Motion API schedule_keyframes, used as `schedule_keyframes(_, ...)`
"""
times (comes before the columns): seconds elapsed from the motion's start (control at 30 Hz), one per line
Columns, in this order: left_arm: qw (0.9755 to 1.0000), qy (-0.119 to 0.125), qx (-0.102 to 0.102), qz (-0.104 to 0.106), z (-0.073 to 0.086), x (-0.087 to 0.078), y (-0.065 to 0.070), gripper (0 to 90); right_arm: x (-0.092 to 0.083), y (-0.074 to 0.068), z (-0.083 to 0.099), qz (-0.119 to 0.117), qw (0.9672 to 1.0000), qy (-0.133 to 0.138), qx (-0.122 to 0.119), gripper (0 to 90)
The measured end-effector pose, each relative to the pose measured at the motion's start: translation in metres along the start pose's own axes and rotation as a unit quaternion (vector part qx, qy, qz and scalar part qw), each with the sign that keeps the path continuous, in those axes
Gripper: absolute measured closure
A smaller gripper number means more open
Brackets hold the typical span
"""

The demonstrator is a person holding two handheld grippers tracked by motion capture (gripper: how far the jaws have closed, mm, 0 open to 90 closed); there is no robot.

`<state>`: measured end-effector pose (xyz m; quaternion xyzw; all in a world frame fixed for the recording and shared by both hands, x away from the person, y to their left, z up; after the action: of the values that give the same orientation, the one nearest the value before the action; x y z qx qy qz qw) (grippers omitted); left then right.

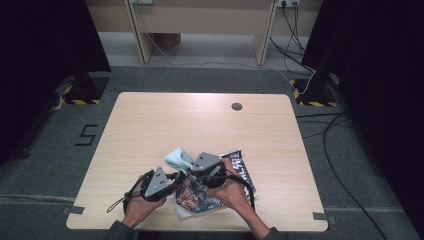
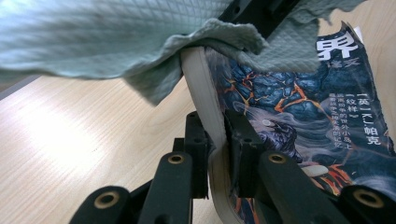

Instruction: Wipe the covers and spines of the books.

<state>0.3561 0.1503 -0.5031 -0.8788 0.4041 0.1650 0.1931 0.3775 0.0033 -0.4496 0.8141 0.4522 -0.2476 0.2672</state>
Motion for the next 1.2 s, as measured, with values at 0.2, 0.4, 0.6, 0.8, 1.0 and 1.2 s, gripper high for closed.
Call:
schedule_keyframes(0.2, 1.0000, -0.003, -0.003, 0.000, 0.001, 0.000, 0.000, 79.1, 0.002, 0.016, 0.012, 0.018, 0.9995, -0.019, 0.018, 81.1)
schedule_keyframes(0.4, 1.0000, -0.003, 0.007, -0.003, 0.000, 0.000, 0.000, 78.8, 0.002, -0.002, 0.000, 0.009, 0.9999, -0.009, -0.011, 80.7)
schedule_keyframes(0.6, 1.0000, 0.000, 0.006, -0.004, -0.001, 0.000, 0.001, 79.0, -0.002, -0.017, -0.011, -0.001, 0.9995, 0.005, -0.031, 80.6)
schedule_keyframes(0.8, 1.0000, -0.003, 0.006, -0.003, 0.000, 0.002, 0.001, 78.8, 0.001, -0.010, -0.005, -0.002, 0.9996, 0.000, -0.027, 80.9)
schedule_keyframes(1.0, 1.0000, -0.003, 0.005, -0.003, 0.000, 0.002, 0.000, 78.0, 0.004, 0.017, 0.016, 0.004, 0.9995, -0.024, 0.019, 80.9)
schedule_keyframes(1.2, 1.0000, -0.005, 0.007, -0.003, 0.000, 0.002, 0.001, 77.9, 0.006, 0.038, 0.033, 0.015, 0.9980, -0.043, 0.044, 81.0)
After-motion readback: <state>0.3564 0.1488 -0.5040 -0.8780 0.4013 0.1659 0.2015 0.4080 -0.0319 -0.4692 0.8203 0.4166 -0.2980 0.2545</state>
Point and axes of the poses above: each handheld gripper's, and its own axes: x roughly forward along the jaws, z roughly out of its underside, y roughly to its right, the point moved 5 cm from there along x, roughly forward along the jaws, and after that the axes turned 2 degrees about -y, right-handed, at the moved point
